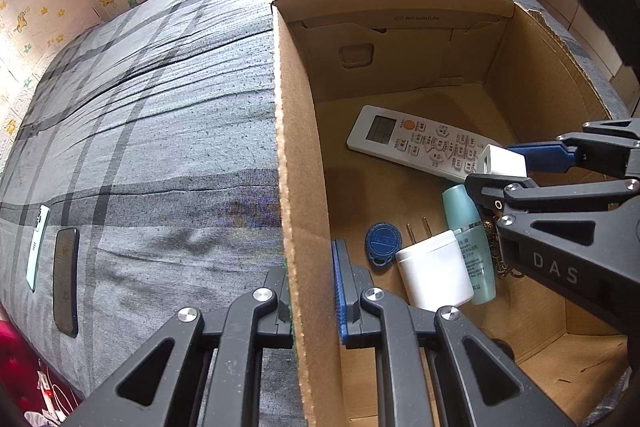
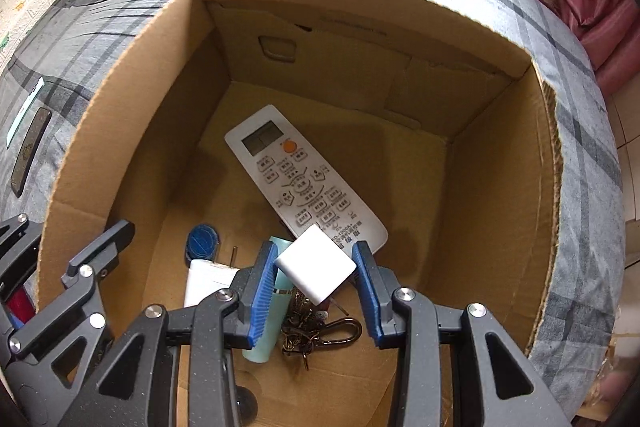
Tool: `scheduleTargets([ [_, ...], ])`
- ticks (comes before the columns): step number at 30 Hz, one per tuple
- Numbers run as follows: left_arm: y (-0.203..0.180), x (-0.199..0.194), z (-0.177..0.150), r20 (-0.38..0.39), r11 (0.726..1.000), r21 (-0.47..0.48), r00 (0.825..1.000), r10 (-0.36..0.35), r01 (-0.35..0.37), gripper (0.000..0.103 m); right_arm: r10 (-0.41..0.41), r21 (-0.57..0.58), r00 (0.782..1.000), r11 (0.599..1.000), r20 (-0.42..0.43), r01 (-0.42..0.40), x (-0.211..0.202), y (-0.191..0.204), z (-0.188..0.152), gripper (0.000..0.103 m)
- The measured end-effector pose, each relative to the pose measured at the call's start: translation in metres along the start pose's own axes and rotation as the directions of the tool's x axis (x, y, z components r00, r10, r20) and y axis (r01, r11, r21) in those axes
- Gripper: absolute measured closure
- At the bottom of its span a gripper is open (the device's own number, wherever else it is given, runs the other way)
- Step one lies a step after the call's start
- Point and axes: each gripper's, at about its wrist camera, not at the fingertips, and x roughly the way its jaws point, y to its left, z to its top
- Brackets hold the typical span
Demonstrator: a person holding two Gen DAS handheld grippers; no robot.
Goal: Organize rigid objects
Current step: 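Open the right gripper to drop the charger cube into the box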
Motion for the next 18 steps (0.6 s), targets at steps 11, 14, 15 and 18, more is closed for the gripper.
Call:
scheduleTargets([
  [11,0.003,-0.001,0.001,-0.002,1.0,-0.001,1.0,0.0,0.0,0.089,-0.003,-0.002,0.999,1.0,0.037,0.003,-0.007,-0.002,0.001,0.051],
  [14,0.003,0.0,0.001,-0.001,1.0,-0.001,1.0,0.0,0.0,0.089,-0.006,0.006,0.998,1.0,0.06,0.006,-0.017,-0.003,0.002,0.045],
  [15,0.003,-0.001,0.001,-0.001,1.0,-0.001,1.0,0.0,0.0,0.089,-0.008,0.009,0.997,1.0,0.072,0.008,-0.021,-0.004,0.002,0.045],
  [18,0.003,-0.001,0.001,-0.002,1.0,-0.001,1.0,0.0,0.0,0.089,-0.009,0.016,0.996,1.0,0.091,0.007,-0.032,-0.005,0.003,0.044],
])
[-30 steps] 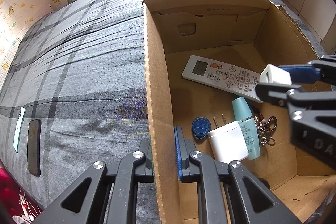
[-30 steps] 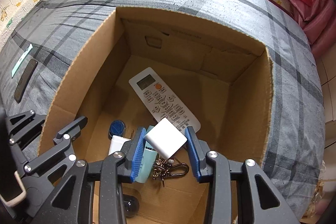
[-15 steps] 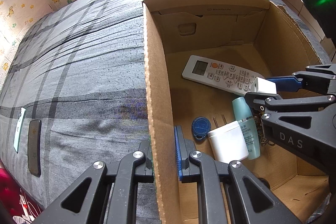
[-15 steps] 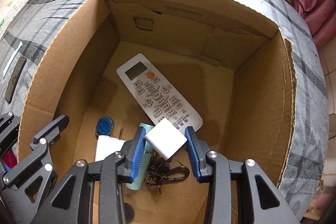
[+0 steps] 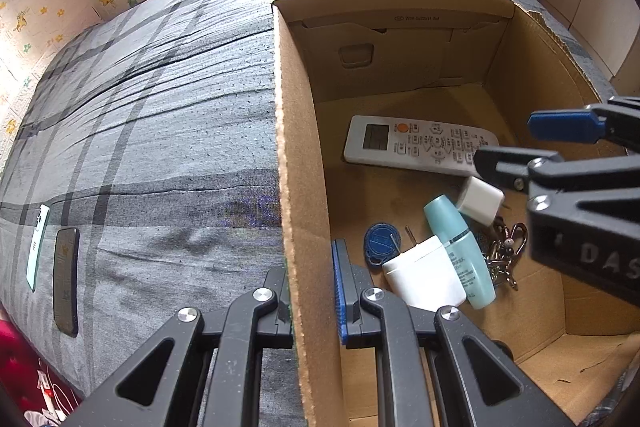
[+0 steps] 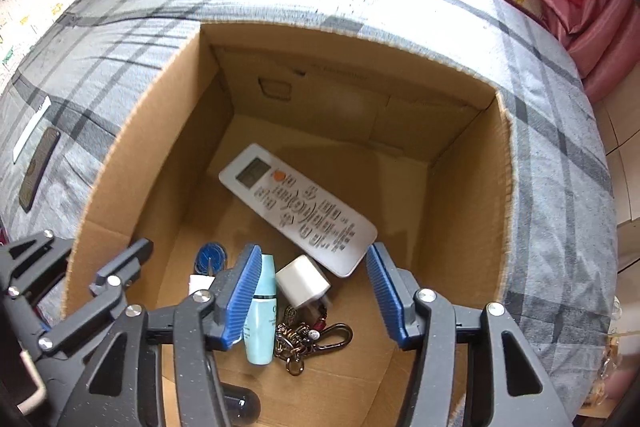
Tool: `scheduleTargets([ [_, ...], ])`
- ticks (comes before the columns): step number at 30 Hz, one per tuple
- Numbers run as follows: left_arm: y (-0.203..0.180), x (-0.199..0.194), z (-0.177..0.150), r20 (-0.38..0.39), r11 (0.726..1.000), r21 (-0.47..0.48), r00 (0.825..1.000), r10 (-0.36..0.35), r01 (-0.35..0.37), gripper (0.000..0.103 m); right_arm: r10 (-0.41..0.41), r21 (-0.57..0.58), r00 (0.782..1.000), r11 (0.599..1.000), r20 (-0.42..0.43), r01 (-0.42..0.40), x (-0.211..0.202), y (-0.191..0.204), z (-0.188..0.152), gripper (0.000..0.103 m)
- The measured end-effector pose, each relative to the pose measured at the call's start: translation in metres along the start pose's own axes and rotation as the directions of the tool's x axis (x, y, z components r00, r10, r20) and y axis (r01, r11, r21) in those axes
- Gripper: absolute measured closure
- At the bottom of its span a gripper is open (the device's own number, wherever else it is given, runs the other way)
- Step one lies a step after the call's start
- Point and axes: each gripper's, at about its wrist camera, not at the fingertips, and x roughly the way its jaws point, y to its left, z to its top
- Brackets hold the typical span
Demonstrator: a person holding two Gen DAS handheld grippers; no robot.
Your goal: Organize rigid objects
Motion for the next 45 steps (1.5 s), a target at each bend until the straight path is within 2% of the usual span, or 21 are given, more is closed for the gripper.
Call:
scheduleTargets([
  [6,0.001,0.0,0.001,-0.001,1.0,0.001,1.0,0.0,0.0,0.089,-0.002,0.035,0.999,0.999,0.038,0.0,-0.026,-0.008,0.002,0.042],
  [8,0.0,0.0,0.001,-0.002,1.0,0.002,1.0,0.002,-0.002,0.089,-0.003,0.055,0.999,0.998,0.047,0.0,-0.035,-0.014,0.004,0.037],
  [15,-0.002,-0.001,0.001,-0.003,1.0,0.007,1.0,0.007,-0.007,0.089,-0.043,0.106,0.996,0.994,0.077,0.035,-0.062,-0.03,0.002,0.034],
  [24,-0.003,-0.001,0.001,-0.001,1.0,0.007,1.0,0.006,-0.006,0.089,-0.075,0.155,0.991,0.986,0.107,0.058,-0.086,-0.051,-0.018,0.019],
  [29,-0.002,-0.001,0.001,-0.002,1.0,0.007,1.0,0.006,-0.006,0.089,-0.109,0.18,0.987,0.98,0.115,0.087,-0.094,-0.061,-0.032,0.0],
  [34,-0.002,-0.001,0.002,-0.005,1.0,0.007,1.0,0.007,-0.007,0.089,-0.105,0.199,0.991,0.976,0.086,0.086,-0.089,-0.067,-0.041,0.0],
  [38,-0.004,-0.003,0.004,-0.009,1.0,0.012,1.0,0.023,-0.023,0.086,-0.109,0.195,0.989,0.977,0.095,0.089,-0.089,-0.067,-0.044,0.0],
  [40,-0.005,-0.006,0.006,-0.006,0.999,0.009,0.999,0.036,-0.036,0.077,-0.111,0.19,0.989,0.978,0.1,0.091,-0.091,-0.066,-0.045,0.0],
  [41,-0.005,-0.008,0.007,-0.005,0.999,0.003,0.999,0.041,-0.041,0.057,-0.105,0.186,0.989,0.979,0.104,0.084,-0.091,-0.066,-0.045,0.0],
  [42,-0.005,-0.011,0.008,-0.001,0.999,-0.006,0.999,0.038,-0.038,0.031,-0.104,0.184,0.989,0.979,0.104,0.083,-0.092,-0.065,-0.046,0.0],
  [44,-0.005,-0.019,0.009,0.022,0.999,-0.02,0.999,0.035,-0.035,0.012,-0.106,0.185,0.989,0.979,0.106,0.085,-0.094,-0.066,-0.047,0.0],
  [45,-0.006,-0.023,0.009,0.038,0.999,-0.02,0.998,0.046,-0.045,0.011,-0.105,0.188,0.989,0.979,0.108,0.083,-0.095,-0.067,-0.047,0.0],
])
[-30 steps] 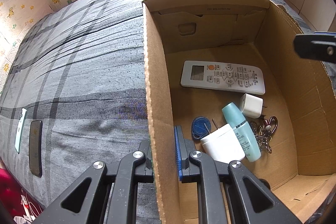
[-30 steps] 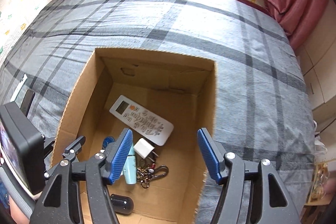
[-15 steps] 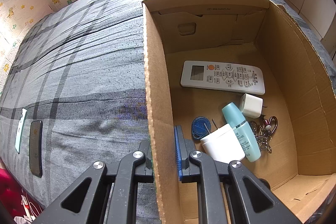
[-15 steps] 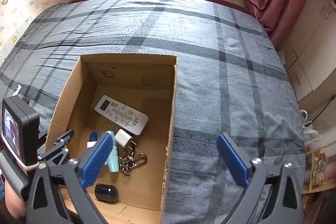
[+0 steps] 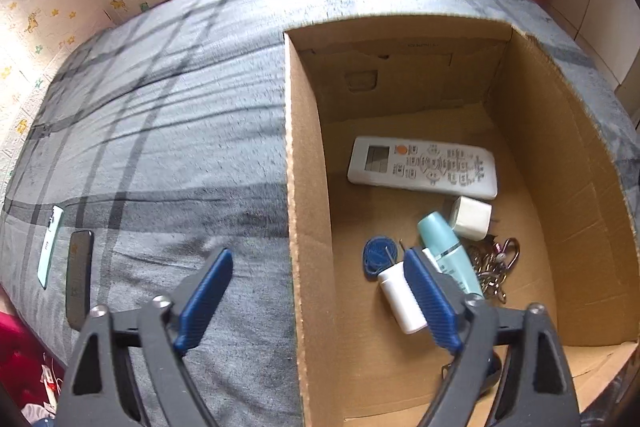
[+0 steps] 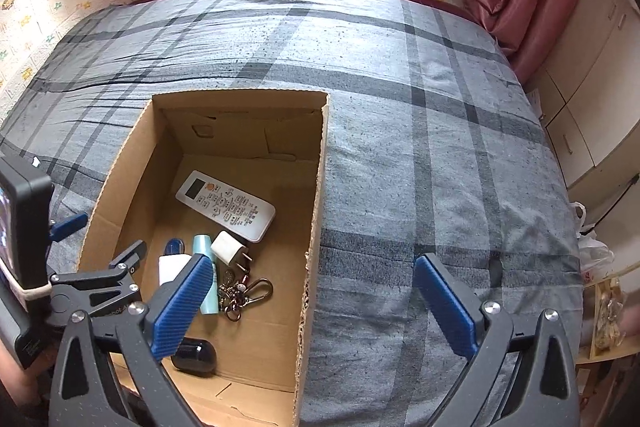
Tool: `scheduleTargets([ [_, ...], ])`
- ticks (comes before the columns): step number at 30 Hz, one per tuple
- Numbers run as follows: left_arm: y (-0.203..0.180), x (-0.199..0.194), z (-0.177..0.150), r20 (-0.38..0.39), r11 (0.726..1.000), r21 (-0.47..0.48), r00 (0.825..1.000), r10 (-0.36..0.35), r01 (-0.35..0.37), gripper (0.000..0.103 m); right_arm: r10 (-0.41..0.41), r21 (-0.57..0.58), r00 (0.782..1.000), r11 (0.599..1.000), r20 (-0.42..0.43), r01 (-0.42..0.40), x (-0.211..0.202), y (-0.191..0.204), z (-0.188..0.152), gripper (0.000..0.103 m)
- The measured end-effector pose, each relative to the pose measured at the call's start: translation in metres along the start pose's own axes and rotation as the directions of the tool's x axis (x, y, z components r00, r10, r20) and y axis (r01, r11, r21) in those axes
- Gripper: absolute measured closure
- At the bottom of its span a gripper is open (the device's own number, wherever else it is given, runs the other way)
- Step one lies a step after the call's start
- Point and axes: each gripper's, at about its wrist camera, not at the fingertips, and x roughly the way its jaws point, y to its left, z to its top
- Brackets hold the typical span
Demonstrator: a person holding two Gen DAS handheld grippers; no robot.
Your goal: Organize rigid objects
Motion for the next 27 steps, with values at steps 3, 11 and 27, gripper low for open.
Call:
scheduleTargets([
  [3,-0.004,-0.01,0.0,0.008,0.999,0.009,0.999,0.049,-0.049,0.0,0.015,0.011,1.0,1.0,0.005,-0.015,-0.005,-0.003,-0.001,0.0],
  [11,-0.021,-0.045,-0.01,0.031,0.999,0.04,0.999,0.028,-0.029,0.0,0.026,0.022,0.999,0.999,0.04,-0.027,-0.025,-0.007,-0.008,0.0],
  [27,-0.034,-0.152,-0.031,0.16,0.999,-0.008,0.986,0.039,-0.038,0.0,0.006,0.055,0.994,0.998,0.106,-0.012,-0.108,-0.016,-0.035,0.0],
])
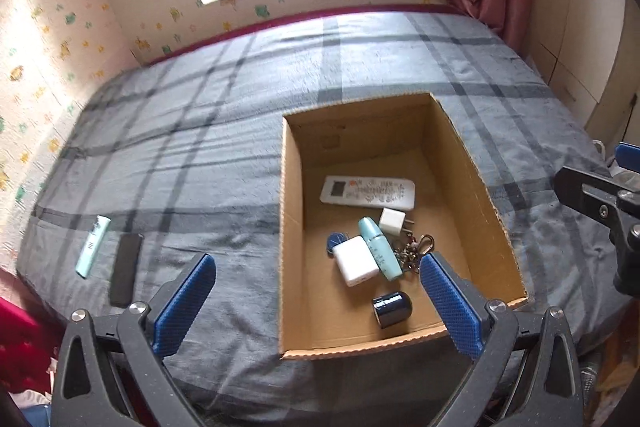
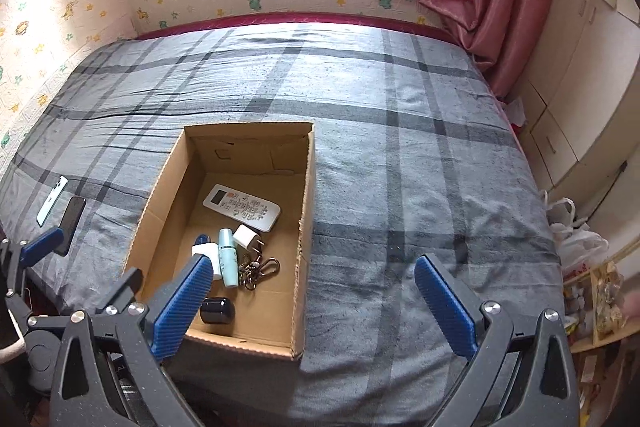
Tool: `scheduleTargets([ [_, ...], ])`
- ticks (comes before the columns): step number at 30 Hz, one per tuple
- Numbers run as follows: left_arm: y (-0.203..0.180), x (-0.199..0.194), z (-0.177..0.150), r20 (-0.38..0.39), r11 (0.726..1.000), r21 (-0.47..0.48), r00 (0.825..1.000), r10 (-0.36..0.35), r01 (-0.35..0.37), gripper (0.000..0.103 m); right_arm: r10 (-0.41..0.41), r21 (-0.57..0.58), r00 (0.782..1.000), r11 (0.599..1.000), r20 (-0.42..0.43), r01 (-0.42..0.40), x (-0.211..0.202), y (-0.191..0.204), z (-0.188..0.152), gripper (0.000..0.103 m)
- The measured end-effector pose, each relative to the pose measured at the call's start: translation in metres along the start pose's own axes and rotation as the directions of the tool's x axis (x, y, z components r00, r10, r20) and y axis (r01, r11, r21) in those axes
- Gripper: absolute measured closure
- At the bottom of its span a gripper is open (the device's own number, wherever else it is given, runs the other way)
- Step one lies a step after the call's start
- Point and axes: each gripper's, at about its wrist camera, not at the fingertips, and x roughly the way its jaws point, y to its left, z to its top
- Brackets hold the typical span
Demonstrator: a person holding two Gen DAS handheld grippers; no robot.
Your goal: Organize rigid objects
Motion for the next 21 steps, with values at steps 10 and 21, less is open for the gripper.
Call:
scheduleTargets([
  [10,0.001,-0.054,-0.01,0.044,0.998,-0.016,0.997,-0.067,0.068,0.0,-0.086,-0.007,0.996,0.996,0.025,0.086,-0.049,-0.005,-0.014,0.0],
  [21,0.01,-0.085,-0.011,0.108,0.998,-0.056,0.994,-0.035,0.041,0.0,-0.112,0.015,0.99,0.994,0.085,0.111,-0.071,-0.004,-0.024,0.0],
])
